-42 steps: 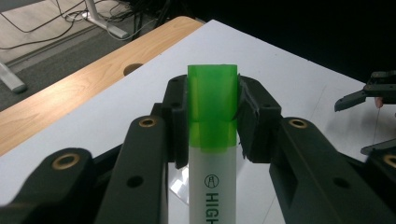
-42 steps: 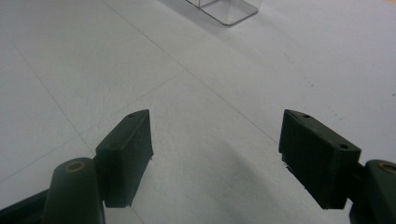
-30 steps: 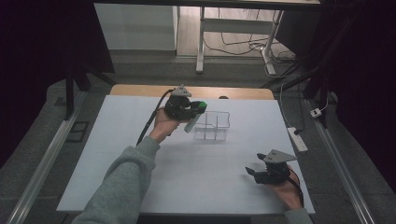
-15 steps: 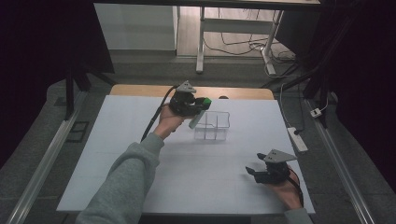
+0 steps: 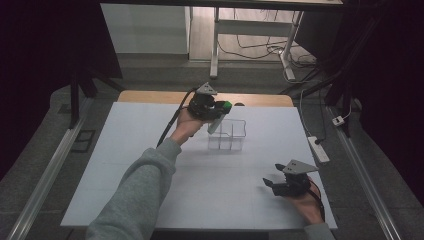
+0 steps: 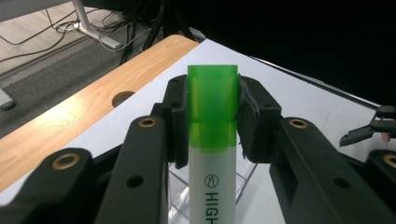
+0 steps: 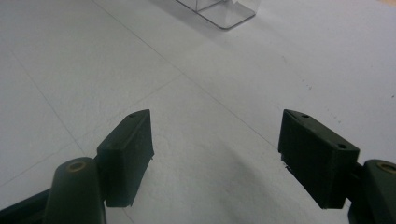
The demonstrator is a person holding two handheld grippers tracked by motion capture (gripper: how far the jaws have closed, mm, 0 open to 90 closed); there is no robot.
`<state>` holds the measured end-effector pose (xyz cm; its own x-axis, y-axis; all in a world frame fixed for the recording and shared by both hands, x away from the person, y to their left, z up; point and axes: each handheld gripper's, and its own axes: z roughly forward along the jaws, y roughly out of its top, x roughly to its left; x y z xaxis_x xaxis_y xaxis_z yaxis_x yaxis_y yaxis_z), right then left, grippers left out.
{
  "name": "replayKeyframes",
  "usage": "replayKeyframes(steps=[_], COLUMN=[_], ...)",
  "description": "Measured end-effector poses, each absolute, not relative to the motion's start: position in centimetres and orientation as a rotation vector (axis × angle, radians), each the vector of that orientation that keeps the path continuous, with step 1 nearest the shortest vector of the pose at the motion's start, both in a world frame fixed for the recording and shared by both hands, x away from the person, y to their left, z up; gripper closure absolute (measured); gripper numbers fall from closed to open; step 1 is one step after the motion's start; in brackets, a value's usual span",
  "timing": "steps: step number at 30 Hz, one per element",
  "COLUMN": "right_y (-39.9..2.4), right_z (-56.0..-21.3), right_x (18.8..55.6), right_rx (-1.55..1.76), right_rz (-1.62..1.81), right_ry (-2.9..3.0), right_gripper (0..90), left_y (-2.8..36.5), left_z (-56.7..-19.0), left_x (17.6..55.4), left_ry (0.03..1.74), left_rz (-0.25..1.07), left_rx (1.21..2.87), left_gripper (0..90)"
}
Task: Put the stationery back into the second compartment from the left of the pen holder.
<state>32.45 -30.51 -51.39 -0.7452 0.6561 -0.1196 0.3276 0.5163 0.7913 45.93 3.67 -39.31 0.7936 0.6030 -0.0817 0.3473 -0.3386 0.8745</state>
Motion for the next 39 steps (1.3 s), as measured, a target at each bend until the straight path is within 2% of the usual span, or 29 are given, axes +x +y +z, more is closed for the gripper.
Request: replayKeyframes(steps=[25, 39], right_y=[-30.5, -30.5], right_z=[-51.5, -51.7], right_x=[32.5, 32.6], right_rx=[0.819, 0.817], right_rz=[1.091, 1.076], right_ry=[2.364, 2.388], right_gripper=[25.9, 25.5], left_y=[-0.6, -0.6], left_z=[-38.7, -40.0], left_x=[47.8, 48.9], left_ry=[0.631, 0.641], left_rz=[0.336, 0.34], left_rx=[1.984, 2.018], left_gripper=[66.4, 65.0])
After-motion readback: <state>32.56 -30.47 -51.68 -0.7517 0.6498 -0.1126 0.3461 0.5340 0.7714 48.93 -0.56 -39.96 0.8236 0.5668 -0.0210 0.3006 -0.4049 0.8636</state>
